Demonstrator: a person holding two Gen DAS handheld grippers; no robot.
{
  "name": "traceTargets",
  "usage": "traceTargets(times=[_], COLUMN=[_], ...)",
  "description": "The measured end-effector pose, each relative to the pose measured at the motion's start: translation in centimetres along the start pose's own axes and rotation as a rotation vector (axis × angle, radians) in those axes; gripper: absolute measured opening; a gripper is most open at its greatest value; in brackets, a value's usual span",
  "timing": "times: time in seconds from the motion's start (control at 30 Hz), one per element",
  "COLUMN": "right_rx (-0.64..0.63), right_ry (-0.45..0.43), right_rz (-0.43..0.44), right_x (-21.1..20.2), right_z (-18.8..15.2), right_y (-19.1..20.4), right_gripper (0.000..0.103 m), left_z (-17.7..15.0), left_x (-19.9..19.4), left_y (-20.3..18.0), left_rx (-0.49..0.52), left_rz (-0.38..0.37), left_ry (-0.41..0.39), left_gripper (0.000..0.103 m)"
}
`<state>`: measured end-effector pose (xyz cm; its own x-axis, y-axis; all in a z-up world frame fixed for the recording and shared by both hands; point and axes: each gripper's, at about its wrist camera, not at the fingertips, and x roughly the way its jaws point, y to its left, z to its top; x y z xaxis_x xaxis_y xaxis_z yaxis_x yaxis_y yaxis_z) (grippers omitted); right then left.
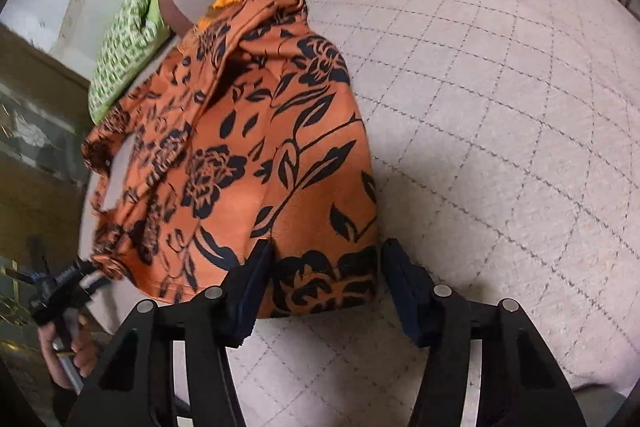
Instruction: Fold small clothes
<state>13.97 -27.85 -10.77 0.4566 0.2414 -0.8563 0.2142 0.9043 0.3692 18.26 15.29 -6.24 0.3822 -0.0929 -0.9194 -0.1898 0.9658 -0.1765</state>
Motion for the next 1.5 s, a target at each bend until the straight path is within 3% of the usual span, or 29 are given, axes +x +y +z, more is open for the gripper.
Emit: traceTargets(times=[0.03, 0.07, 0.1, 0.13, 0.23, 0.4, 0.5, 0.6, 0.7, 0.77, 0.8, 0.83, 0.87, 0.9, 0.93, 1.0, 1.07, 1.13, 1.2, 1.27, 1.33, 1.43, 1.5], right_rx=[-0.018, -0.04, -0.046, -0.045, 0.005, 0.072, 0.067, 0.061, 0.109, 0.12, 0.124, 0.121, 0.114, 0.101, 0.073, -0.006, -0.1, -0.153, -0.222, -0.237, -0.239, -0.288, -0.306], right_ry=[-0.001, 0.001, -0.007, -0.014, -0.038, -0.096, -0.082, -0.071, 0.03, 0.054, 0.032, -0.006, -0.045, -0.101, -0.17, -0.247, -0.306, -0.334, -0.335, -0.353, -0.318, -0.214, -0.185], right_rz=[-0.03, -0.049, -0.052, -0.051, -0.017, 0.015, 0.007, -0.105, -0.221, -0.235, -0.237, -0.257, -0.281, -0.285, -0.252, -0.176, -0.049, 0.069, 0.183, 0.211, 0.228, 0.255, 0.26], right_x=[0.1, 0.2, -0.1, -0.6, -3.1, -9.2, -10.8, -10.4, -6.3, -5.3, -5.8, -7.0, -8.2, -9.8, -11.5, -13.4, -14.1, -13.6, -11.5, -9.0, -5.7, -0.9, 1.4], right_z=[0.0, 0.0, 0.0, -0.1, -0.2, -1.3, -2.6, -3.0, -1.8, -1.6, -1.5, -1.5, -1.5, -1.3, -1.1, 0.2, 1.8, 3.4, 5.6, 6.9, 8.1, 9.1, 9.1], right_y=[0.3, 0.7, 0.8, 0.8, -0.1, -2.0, -1.5, -1.4, -2.9, -3.2, -3.1, -2.7, -2.1, -1.2, 0.2, 3.1, 7.2, 11.2, 15.8, 19.1, 22.2, 26.0, 27.7], right_gripper=[0.034, 0.025, 0.023, 0.012, 0.005, 0.004, 0.004, 0.004, 0.009, 0.014, 0.015, 0.029, 0.049, 0.059, 0.069, 0.075, 0.083, 0.09, 0.092, 0.091, 0.091, 0.089, 0.08], left_z=[-0.1, -0.4, -0.5, -0.6, -1.0, -2.0, -2.9, -2.7, -1.9, -1.2, -1.0, -0.8, -0.4, 0.2, 0.7, 2.9, 5.1, 8.4, 10.9, 13.4, 16.3, 18.6, 20.3], left_x=[0.3, 0.4, 0.2, -0.1, -2.3, -6.4, -6.9, -4.8, -3.1, -3.6, -4.1, -4.8, -5.6, -6.5, -6.9, -6.9, -5.9, -3.5, -1.2, 1.2, 3.7, 7.0, 8.0], left_y=[-0.6, -1.2, -1.5, -1.5, -0.4, 1.1, 1.4, 1.3, 0.5, 0.6, 1.0, 1.5, 2.2, 3.2, 3.9, 5.8, 7.4, 10.3, 13.2, 15.9, 17.8, 19.3, 19.2], left_rx=[0.028, 0.058, 0.075, 0.081, 0.07, 0.094, 0.135, 0.152, 0.186, 0.17, 0.152, 0.127, 0.086, 0.039, 0.011, -0.071, -0.159, -0.335, -0.463, -0.573, -0.6, -0.667, -0.658], left_rz=[0.034, 0.066, 0.06, 0.062, 0.014, -0.042, -0.009, 0.061, 0.114, 0.07, 0.024, -0.02, -0.073, -0.115, -0.122, -0.121, -0.162, -0.242, -0.275, -0.245, -0.11, -0.106, -0.052], left_ry=[-0.002, -0.013, -0.019, -0.026, -0.053, -0.063, -0.056, -0.022, 0.057, 0.045, 0.03, 0.018, -0.008, -0.052, -0.085, -0.142, -0.137, -0.11, -0.12, -0.136, -0.145, -0.103, -0.129], left_gripper=[0.032, 0.019, 0.009, 0.005, 0.005, 0.005, 0.005, 0.007, 0.011, 0.012, 0.018, 0.024, 0.037, 0.055, 0.063, 0.066, 0.066, 0.066, 0.066, 0.066, 0.066, 0.064, 0.065])
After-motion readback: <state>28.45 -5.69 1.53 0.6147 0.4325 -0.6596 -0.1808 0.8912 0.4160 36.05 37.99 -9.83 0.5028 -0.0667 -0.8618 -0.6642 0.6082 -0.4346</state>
